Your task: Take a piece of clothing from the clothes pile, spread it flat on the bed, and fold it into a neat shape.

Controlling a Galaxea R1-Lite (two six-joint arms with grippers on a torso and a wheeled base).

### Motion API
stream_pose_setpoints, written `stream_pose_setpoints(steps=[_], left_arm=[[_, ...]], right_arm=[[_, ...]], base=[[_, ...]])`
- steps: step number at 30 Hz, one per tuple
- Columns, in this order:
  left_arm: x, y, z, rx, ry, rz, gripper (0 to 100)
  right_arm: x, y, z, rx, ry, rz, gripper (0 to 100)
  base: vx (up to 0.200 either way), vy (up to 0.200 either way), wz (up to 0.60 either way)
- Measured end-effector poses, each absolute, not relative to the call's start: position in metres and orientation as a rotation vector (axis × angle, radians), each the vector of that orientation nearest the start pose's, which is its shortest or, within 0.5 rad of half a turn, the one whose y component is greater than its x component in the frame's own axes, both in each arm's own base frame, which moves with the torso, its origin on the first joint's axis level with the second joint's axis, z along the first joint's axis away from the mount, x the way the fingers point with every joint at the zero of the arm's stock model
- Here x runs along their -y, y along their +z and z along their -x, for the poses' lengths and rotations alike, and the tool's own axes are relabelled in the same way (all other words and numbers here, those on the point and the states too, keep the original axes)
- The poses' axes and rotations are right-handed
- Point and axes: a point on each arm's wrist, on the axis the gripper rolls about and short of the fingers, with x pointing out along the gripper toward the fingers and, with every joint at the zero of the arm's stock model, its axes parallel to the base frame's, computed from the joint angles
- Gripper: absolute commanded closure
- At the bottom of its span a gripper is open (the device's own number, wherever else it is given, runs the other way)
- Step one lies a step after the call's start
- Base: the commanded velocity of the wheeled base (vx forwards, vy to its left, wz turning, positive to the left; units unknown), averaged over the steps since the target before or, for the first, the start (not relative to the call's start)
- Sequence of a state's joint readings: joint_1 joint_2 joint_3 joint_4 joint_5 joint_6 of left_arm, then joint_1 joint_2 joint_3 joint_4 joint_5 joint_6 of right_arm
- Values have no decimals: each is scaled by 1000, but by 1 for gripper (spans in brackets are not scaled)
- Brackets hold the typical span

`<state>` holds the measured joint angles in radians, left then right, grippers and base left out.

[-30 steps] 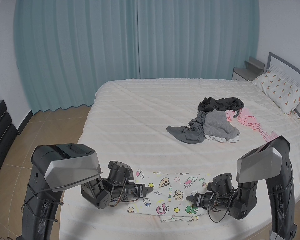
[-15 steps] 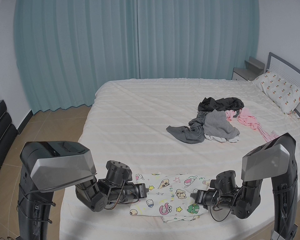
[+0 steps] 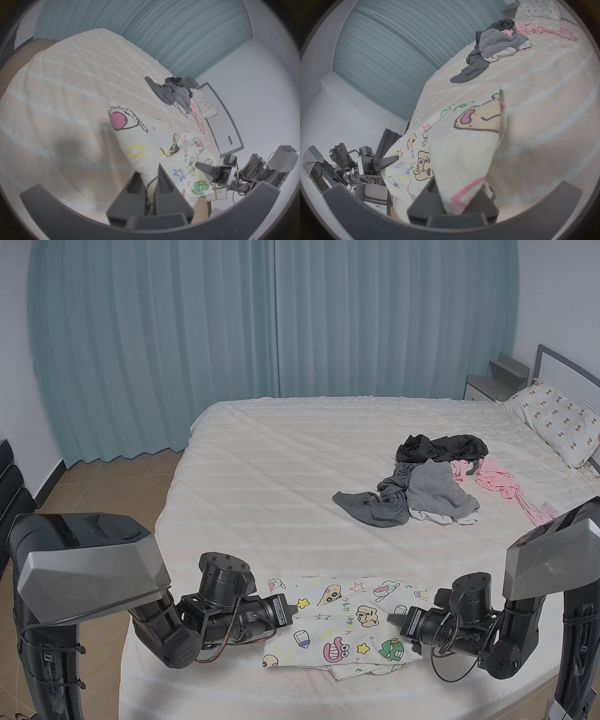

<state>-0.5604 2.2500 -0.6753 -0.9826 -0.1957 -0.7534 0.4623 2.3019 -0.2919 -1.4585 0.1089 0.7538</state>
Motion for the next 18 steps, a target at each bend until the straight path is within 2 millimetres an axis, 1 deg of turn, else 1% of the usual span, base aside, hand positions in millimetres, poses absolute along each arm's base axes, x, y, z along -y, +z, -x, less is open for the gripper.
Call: stream_pose_setpoints(steps=[6, 11, 18], left_arm=[[189, 5, -292, -828, -474, 590, 100], [189, 8, -293, -811, -475, 598, 100], [192, 14, -299, -802, -453, 703, 100]], right_arm=[[-127, -17, -250, -711, 329, -620, 100], [-127, -14, -249, -683, 340, -628, 100], [-127, -12, -250, -662, 346, -634, 100]], base=[[-200, 0, 0], [0, 0, 0], [0, 0, 0]])
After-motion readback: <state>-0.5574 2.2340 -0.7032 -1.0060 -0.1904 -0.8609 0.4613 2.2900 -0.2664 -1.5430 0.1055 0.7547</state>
